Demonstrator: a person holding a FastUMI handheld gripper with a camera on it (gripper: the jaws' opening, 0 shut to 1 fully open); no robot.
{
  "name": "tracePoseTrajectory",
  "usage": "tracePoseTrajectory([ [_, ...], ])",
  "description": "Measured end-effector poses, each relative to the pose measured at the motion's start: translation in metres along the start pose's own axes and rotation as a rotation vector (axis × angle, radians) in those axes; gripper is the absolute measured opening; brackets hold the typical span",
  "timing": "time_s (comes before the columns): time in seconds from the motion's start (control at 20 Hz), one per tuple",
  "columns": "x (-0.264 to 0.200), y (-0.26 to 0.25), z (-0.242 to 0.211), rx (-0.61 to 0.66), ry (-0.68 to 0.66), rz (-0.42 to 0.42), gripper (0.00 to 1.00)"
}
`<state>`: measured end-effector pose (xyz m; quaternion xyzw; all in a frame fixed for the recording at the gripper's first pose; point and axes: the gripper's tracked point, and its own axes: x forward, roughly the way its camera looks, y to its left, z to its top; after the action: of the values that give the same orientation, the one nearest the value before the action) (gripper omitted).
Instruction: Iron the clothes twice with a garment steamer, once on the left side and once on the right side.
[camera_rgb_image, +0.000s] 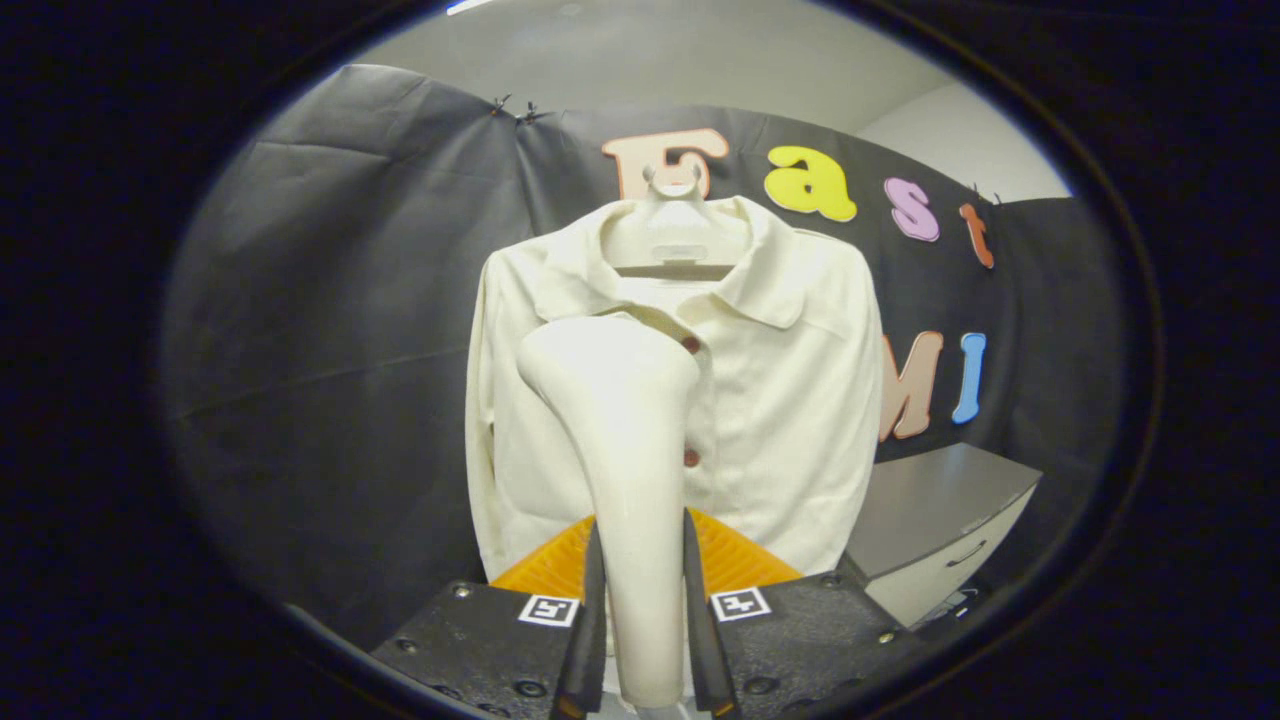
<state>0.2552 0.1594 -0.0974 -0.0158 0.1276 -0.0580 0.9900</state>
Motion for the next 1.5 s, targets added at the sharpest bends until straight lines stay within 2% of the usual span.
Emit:
tracePoseTrajectory([
  [0.3,0.04,0.009,-0.007,0.048,-0.008,-0.095,0.34],
  [0.55,0.066,0.016,-0.044,0.058,0.061,-0.119,0.34],
  [0.8,0.07,0.02,-0.069,-0.014,0.094,-0.143,0.34],
  [1.3,0.044,0.008,-0.227,-0.089,0.378,-0.187,0.35],
  [1.5,0.033,0.013,-0.273,-0.093,0.462,-0.186,0.35],
])
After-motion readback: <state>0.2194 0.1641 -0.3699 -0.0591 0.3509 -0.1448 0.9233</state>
